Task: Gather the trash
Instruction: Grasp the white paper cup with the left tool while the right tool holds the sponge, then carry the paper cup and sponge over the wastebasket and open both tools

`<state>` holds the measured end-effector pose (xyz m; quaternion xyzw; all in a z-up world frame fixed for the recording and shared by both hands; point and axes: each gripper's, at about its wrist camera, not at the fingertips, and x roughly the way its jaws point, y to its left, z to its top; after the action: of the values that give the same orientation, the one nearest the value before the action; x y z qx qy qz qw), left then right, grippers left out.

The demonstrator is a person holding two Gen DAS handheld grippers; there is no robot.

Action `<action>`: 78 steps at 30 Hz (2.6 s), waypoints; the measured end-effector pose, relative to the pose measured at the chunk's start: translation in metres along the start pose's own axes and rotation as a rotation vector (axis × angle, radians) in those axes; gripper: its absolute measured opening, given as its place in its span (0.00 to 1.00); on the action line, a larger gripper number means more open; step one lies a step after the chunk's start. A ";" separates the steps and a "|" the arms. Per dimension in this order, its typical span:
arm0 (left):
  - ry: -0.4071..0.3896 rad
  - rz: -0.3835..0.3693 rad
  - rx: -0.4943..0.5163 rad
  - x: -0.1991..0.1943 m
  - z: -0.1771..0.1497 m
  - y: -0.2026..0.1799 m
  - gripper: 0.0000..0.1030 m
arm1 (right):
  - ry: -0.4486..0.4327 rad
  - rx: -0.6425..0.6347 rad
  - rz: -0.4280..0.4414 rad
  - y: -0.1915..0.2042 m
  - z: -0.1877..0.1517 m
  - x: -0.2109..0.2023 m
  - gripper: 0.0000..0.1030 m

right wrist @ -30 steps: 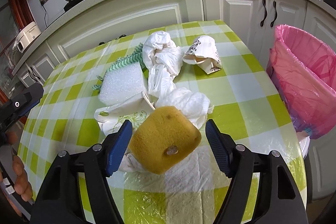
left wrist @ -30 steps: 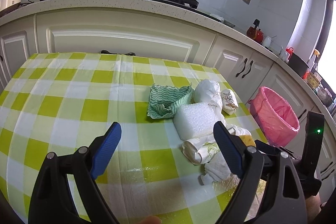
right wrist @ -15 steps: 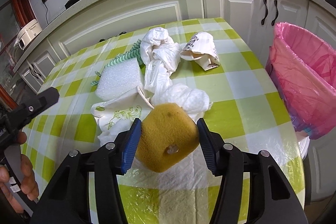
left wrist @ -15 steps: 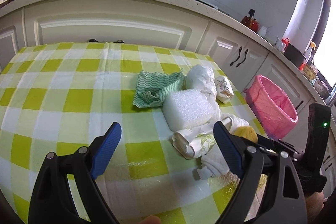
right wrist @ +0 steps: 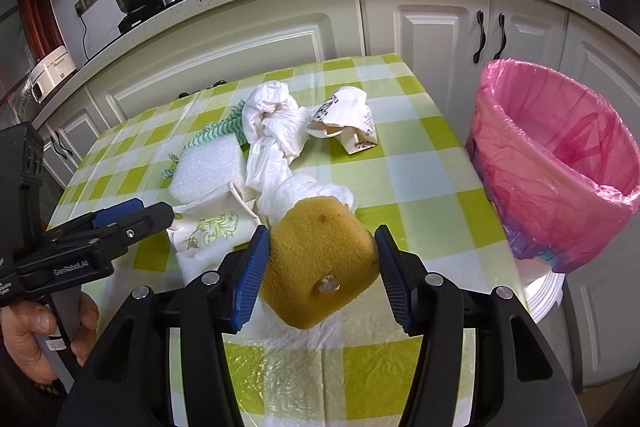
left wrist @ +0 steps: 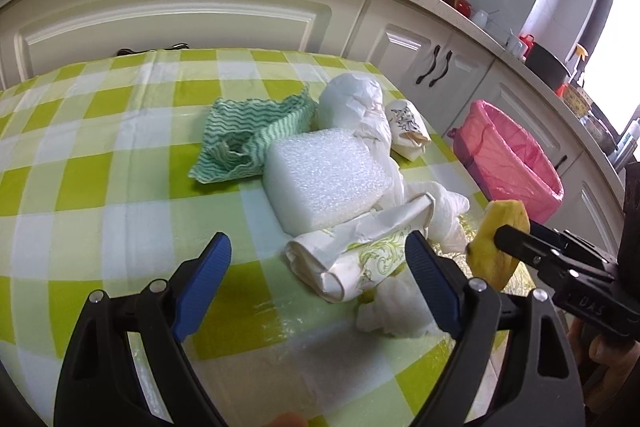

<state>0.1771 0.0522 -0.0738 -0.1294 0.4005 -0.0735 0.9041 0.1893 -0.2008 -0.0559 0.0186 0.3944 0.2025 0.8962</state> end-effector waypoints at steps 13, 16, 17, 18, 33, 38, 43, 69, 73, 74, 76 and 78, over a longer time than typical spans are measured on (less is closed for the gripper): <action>0.090 -0.031 0.070 0.029 -0.002 -0.006 0.56 | -0.015 0.012 -0.018 -0.012 0.002 -0.004 0.50; 0.090 -0.017 0.091 0.027 -0.005 -0.009 0.51 | -0.015 0.013 -0.020 -0.014 0.001 -0.004 0.50; 0.091 -0.015 0.097 0.025 -0.005 -0.010 0.47 | -0.016 0.014 -0.022 -0.014 0.001 -0.004 0.50; 0.090 -0.014 0.100 0.024 -0.006 -0.011 0.43 | -0.016 0.015 -0.023 -0.015 0.001 -0.004 0.50; 0.038 -0.024 0.117 -0.014 -0.012 -0.027 0.36 | -0.025 0.015 -0.028 -0.019 -0.003 -0.009 0.50; -0.012 -0.015 0.114 -0.033 -0.003 -0.036 0.35 | -0.040 0.012 -0.030 -0.020 -0.003 -0.016 0.50; -0.059 -0.009 0.114 -0.046 0.009 -0.044 0.35 | -0.066 0.019 -0.037 -0.028 0.001 -0.025 0.50; -0.147 -0.141 0.217 0.012 0.107 -0.222 0.36 | -0.283 0.130 -0.241 -0.182 0.078 -0.091 0.50; -0.126 -0.154 0.230 0.030 0.112 -0.246 0.36 | -0.280 0.139 -0.259 -0.202 0.081 -0.090 0.51; -0.120 -0.159 0.234 0.036 0.114 -0.253 0.36 | -0.280 0.142 -0.263 -0.207 0.082 -0.089 0.51; -0.112 -0.167 0.237 0.044 0.115 -0.262 0.35 | -0.279 0.147 -0.266 -0.213 0.084 -0.088 0.51; -0.103 -0.173 0.239 0.052 0.116 -0.270 0.35 | -0.277 0.149 -0.270 -0.219 0.085 -0.087 0.51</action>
<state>0.2904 -0.1980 0.0435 -0.0583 0.3293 -0.1915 0.9227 0.2739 -0.4241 0.0211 0.0596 0.2800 0.0464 0.9570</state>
